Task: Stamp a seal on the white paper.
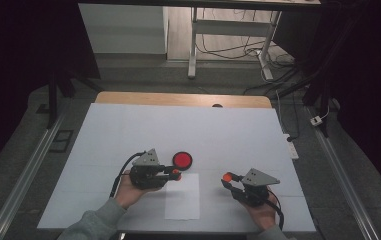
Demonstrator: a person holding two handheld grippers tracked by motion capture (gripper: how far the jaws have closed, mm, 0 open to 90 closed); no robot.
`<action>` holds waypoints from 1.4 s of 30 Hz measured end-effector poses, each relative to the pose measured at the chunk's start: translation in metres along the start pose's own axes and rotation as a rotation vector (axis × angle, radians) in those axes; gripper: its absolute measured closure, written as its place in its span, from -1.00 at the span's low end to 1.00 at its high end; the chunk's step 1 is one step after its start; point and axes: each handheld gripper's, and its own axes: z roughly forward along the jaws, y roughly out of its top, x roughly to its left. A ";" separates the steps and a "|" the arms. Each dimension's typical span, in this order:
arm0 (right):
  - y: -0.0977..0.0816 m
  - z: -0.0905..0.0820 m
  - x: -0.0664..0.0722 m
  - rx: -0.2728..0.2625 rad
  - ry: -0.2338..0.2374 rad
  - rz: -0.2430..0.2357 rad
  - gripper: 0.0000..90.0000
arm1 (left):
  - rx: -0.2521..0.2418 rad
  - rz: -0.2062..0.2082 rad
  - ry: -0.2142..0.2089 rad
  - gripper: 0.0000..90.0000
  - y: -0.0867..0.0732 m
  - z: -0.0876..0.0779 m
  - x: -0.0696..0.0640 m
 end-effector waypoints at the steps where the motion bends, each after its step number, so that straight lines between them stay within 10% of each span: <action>1: 0.000 0.000 0.000 -0.010 0.009 0.003 0.43 | 0.001 0.000 -0.002 0.60 0.000 0.001 -0.001; 42: 0.001 0.005 0.001 0.010 0.014 -0.012 0.43 | 0.082 0.029 0.001 0.60 -0.018 0.031 -0.010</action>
